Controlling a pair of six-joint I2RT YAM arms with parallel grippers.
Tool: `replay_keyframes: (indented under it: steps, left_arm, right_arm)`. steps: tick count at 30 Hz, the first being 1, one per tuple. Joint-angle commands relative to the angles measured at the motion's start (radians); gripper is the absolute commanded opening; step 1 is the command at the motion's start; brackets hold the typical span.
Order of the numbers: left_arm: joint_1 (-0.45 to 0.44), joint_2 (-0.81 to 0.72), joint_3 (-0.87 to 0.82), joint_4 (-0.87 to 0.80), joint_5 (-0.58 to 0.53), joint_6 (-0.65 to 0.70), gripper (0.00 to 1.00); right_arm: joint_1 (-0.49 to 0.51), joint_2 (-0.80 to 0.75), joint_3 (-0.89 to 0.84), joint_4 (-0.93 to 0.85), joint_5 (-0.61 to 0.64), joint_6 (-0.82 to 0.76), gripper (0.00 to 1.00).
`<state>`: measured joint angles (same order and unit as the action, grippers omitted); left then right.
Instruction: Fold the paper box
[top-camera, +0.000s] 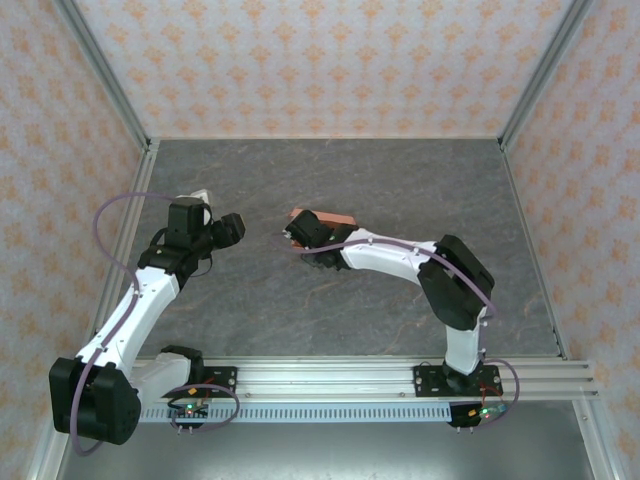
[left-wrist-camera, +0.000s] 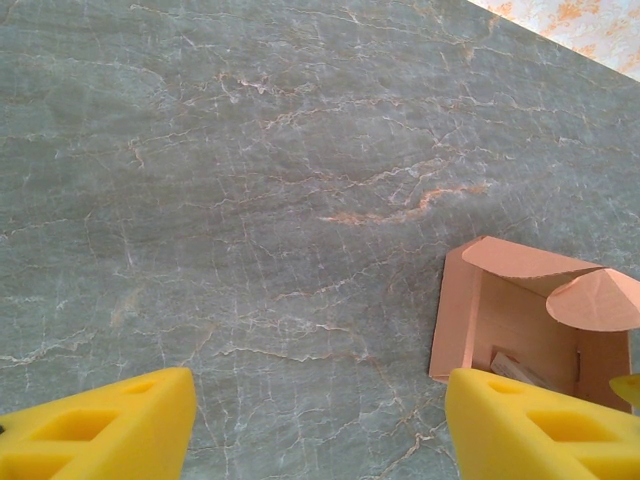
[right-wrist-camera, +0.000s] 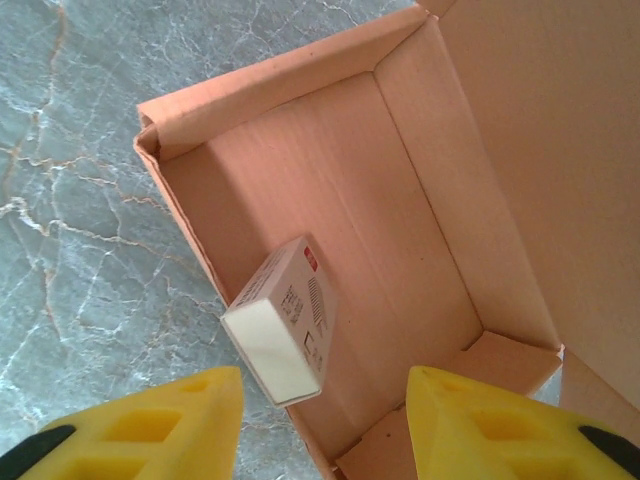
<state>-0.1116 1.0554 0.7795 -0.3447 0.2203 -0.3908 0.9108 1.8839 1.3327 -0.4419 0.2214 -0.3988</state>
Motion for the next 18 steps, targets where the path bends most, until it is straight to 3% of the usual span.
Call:
replay_keyframes:
  steps: [1, 5, 12, 18]
  left_arm:
    - [-0.009, -0.011, 0.005, 0.001, -0.033, 0.022, 0.68]
    - [-0.008, -0.012, 0.005, 0.001, -0.035, 0.021, 0.68]
    - [-0.008, -0.012, 0.005, 0.001, -0.031, 0.023, 0.68]
    - [-0.008, -0.017, 0.003, -0.001, -0.032, 0.025, 0.67]
  right_arm:
    - [-0.009, 0.011, 0.031, -0.041, 0.046, -0.016, 0.47]
    - [-0.012, 0.012, 0.038, -0.053, 0.045, -0.013, 0.45]
    - [-0.025, -0.043, 0.009, -0.042, -0.124, 0.001, 0.48]
    - [-0.033, -0.018, 0.024, -0.06, -0.122, 0.002, 0.48]
